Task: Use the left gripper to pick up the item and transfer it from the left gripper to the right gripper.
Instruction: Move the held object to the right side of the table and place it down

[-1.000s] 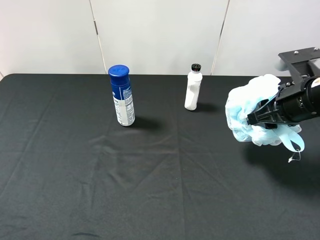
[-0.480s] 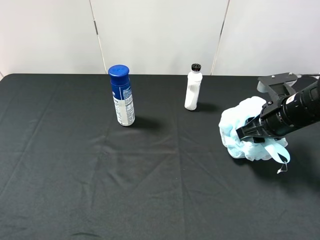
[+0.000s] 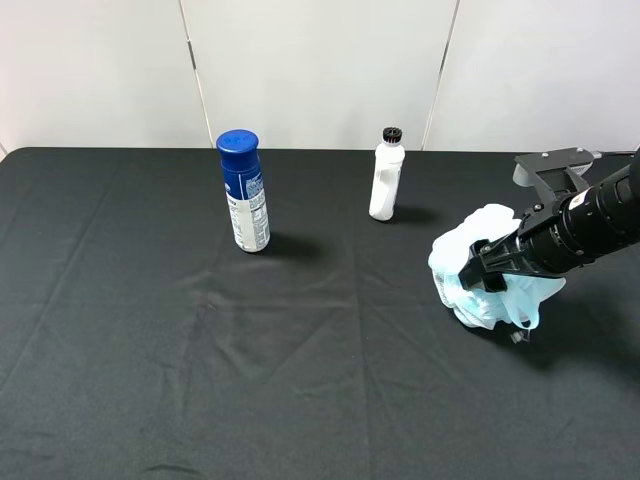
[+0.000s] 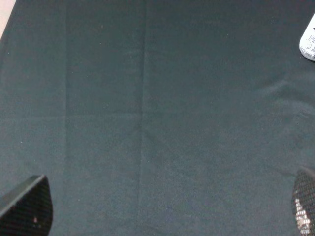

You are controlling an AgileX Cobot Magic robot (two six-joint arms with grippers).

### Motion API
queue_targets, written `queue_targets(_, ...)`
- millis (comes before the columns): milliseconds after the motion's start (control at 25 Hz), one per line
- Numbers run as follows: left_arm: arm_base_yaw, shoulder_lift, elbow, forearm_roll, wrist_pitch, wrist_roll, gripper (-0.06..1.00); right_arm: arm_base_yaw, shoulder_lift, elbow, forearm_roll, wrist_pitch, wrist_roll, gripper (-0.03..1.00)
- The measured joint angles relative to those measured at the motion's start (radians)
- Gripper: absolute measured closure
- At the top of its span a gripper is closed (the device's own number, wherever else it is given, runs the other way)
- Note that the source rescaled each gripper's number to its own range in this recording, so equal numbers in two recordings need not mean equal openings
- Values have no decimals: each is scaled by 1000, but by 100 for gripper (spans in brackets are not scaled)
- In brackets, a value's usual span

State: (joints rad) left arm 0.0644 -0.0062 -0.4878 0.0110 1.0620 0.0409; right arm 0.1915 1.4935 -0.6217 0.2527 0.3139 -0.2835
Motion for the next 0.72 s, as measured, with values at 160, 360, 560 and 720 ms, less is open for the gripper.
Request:
queue_targets(160, 0, 0, 0, 0, 0, 0, -2, 0, 0, 0, 0, -3, 0, -3)
queue_targets(360, 0, 0, 0, 0, 0, 0, -2, 0, -2, 0, -4, -2, 3, -3)
queue_targets(560, 0, 0, 0, 0, 0, 0, -2, 0, -55, 0, -9, 36, 3, -3)
queue_targets(720, 0, 0, 0, 0, 0, 0, -2, 0, -129, 0, -11, 65, 4, -3)
